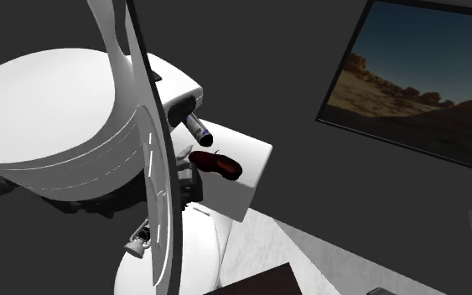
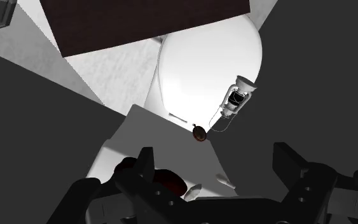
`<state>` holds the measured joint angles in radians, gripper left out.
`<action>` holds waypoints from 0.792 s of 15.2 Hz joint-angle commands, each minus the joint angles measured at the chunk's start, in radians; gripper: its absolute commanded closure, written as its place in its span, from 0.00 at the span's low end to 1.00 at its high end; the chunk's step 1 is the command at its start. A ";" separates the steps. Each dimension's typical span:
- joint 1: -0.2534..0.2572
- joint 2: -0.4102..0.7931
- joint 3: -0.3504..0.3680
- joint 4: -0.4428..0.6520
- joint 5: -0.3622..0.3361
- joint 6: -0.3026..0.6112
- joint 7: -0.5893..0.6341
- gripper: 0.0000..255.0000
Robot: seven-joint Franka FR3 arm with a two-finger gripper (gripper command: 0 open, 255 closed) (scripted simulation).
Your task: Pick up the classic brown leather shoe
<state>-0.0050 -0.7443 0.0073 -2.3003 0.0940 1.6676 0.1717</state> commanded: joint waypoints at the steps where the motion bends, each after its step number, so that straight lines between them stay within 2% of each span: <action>1: 0.000 0.000 0.000 0.000 0.000 0.000 0.000 0.00; 7: 0.017 0.101 -0.094 -0.078 -0.048 0.174 -0.216 0.00; 12: 0.035 0.232 -0.171 -0.094 -0.068 0.319 -0.395 0.00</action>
<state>0.0255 -0.5415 -0.1475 -2.3981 0.0296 1.9599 -0.1834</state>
